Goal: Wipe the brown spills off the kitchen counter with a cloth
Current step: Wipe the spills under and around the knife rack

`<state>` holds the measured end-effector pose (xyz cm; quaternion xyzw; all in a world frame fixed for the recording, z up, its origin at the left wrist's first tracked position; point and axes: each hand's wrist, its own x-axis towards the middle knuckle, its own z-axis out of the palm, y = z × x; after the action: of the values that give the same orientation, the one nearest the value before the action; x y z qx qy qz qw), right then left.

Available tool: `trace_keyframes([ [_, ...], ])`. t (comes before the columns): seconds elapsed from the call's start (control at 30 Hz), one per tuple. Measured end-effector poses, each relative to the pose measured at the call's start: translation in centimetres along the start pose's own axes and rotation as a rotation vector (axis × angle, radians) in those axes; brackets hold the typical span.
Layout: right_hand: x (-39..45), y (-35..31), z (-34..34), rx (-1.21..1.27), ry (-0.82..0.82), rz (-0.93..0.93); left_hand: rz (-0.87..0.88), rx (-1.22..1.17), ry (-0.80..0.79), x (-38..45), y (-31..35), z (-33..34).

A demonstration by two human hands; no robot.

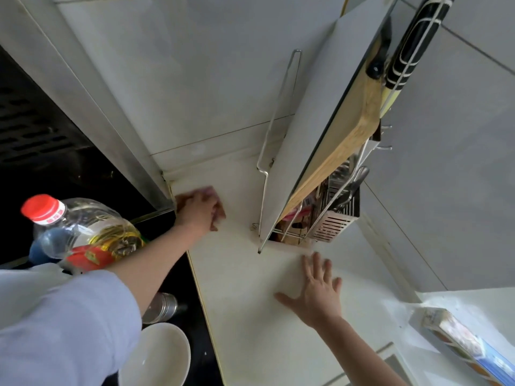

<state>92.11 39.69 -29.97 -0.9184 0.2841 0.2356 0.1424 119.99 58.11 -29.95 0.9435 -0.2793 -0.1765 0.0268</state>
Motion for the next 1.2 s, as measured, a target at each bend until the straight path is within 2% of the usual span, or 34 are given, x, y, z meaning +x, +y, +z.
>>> trace_keyframes([
  [0.07, -0.3, -0.5, -0.3, -0.051, -0.007, -0.011, -0.030, 0.041, 0.005, 0.7, -0.2, -0.3],
  [0.23, -0.8, -4.3, -0.4, -0.098, -0.018, -0.186, 0.232, 0.168, -0.102, -3.3, 2.9, 2.4],
  [0.27, -0.7, -4.5, -0.5, -0.100, -0.022, -0.186, 0.228, 0.197, -0.112, -3.1, 2.7, 2.1],
  [0.4, -0.5, -4.5, -0.3, -0.105, -0.055, -0.169, -0.114, 0.289, -0.053, 0.5, -0.6, 0.8],
  [0.43, -0.5, -4.6, -0.3, -0.099, -0.057, -0.162, -0.147, 0.318, -0.037, 0.7, -0.6, 0.6],
  [0.47, -0.5, -4.7, -0.3, -0.097, -0.062, -0.156, -0.127, 0.276, -0.041, 0.3, 0.2, 0.7],
  [0.53, -0.6, -4.7, -0.2, -0.096, -0.068, -0.143, 0.053, 0.150, -0.080, -1.4, 2.7, 2.3],
  [0.6, -0.6, -4.5, -0.2, -0.098, -0.057, -0.146, 0.214, 0.149, -0.133, -2.8, 3.8, 3.6],
  [0.63, -0.4, -4.5, -0.2, -0.098, -0.050, -0.148, 0.176, 0.161, -0.125, -1.8, 2.9, 3.6],
  [0.73, -0.2, -4.6, -0.3, -0.093, -0.053, -0.156, -0.124, 0.205, -0.116, 2.8, -1.3, 0.4],
  [0.8, 0.0, -4.7, -0.3, -0.103, -0.065, -0.159, -0.138, 0.234, -0.082, 4.4, -3.2, -0.9],
  [0.87, 0.0, -4.7, -0.3, -0.111, -0.072, -0.154, -0.021, 0.174, -0.101, 4.1, -2.1, -0.6],
  [0.97, -0.1, -4.9, -0.5, -0.108, -0.078, -0.154, 0.307, 0.055, -0.163, 0.0, 2.1, 2.1],
  [1.03, -0.1, -4.9, -0.7, -0.106, -0.080, -0.150, 0.389, 0.038, -0.135, -1.7, 3.5, 2.9],
  [1.2, -0.3, -5.2, -1.0, -0.083, -0.096, -0.138, 0.021, 0.017, -0.149, 4.9, -0.1, -0.5],
])
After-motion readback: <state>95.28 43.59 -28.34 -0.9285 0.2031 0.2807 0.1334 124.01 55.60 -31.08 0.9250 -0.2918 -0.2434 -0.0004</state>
